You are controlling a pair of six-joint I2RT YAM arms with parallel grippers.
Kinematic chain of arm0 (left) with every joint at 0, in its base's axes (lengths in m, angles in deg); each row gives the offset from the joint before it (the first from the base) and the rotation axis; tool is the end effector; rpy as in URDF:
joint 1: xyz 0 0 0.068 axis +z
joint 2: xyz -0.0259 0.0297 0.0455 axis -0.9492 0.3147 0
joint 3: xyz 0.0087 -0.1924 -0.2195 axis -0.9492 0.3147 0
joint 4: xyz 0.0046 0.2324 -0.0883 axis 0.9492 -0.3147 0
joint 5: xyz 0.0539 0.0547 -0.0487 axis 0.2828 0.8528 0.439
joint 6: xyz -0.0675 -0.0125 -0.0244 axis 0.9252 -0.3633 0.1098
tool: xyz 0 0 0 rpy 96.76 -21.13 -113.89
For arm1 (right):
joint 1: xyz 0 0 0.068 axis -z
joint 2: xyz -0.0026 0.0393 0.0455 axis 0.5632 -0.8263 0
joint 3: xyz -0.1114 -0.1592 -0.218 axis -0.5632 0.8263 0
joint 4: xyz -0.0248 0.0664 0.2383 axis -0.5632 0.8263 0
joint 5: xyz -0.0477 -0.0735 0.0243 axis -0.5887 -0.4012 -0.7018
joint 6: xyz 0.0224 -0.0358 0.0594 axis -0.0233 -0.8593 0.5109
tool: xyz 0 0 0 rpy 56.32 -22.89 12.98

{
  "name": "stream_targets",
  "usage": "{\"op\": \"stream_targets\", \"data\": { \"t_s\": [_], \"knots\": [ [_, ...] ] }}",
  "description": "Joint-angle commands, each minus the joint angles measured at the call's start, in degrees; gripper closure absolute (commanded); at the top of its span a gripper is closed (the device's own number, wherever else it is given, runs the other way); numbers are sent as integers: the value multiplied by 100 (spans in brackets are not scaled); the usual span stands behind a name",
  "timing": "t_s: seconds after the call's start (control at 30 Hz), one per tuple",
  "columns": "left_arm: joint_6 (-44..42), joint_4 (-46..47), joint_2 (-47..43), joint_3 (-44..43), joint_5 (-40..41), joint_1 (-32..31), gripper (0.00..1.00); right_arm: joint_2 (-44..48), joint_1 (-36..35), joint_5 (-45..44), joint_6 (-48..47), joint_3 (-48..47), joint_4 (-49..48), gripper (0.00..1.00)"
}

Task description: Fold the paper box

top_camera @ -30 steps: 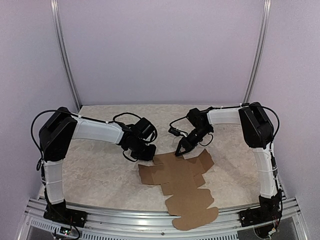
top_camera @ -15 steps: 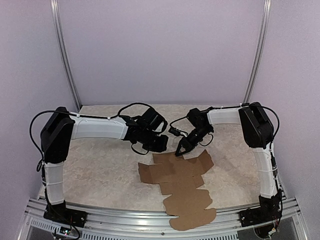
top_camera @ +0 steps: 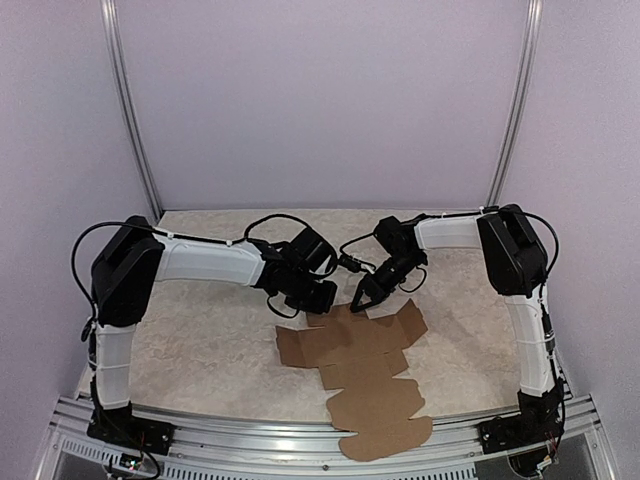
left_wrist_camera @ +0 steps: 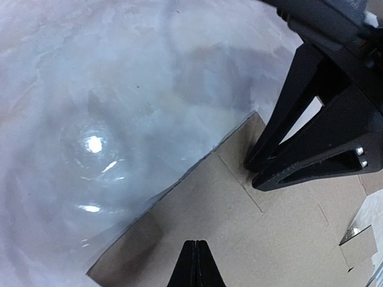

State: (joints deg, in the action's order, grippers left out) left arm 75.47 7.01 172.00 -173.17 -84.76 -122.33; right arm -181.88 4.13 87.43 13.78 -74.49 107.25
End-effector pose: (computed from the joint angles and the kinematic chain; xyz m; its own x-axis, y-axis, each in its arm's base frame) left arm 0.2946 -0.3626 0.1609 -0.8308 0.2738 -0.4846 0.4465 0.8476 -0.2866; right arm 0.3695 0.2628 0.1217 -0.7128 -0.6184 -0.3309 -0.6606 0.4335 0.6129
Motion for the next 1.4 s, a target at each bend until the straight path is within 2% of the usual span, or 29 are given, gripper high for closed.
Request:
{"op": "stream_targets", "data": {
  "t_s": [0.0, 0.17, 0.3, 0.6, 0.9, 1.37],
  "knots": [
    [-205, -558, -556, 349, 764, 45, 100, -755, -8, -1248, -26, 376, 244, 88],
    [-165, -612, -772, 1017, 859, 188, 100, -717, -4, -1249, -16, 385, 233, 88],
    [-155, -385, -728, 1219, 580, 200, 100, -709, -1, -1248, -14, 381, 242, 88],
    [-286, 99, -347, 853, 215, 129, 100, -682, 4, -1257, -22, 412, 233, 88],
    [-319, 215, -330, 566, 213, 114, 100, -707, 9, -1248, -24, 403, 233, 88],
    [-352, 304, -118, 267, -265, 14, 100, -725, 8, -1253, -23, 401, 242, 88]
  ]
}}
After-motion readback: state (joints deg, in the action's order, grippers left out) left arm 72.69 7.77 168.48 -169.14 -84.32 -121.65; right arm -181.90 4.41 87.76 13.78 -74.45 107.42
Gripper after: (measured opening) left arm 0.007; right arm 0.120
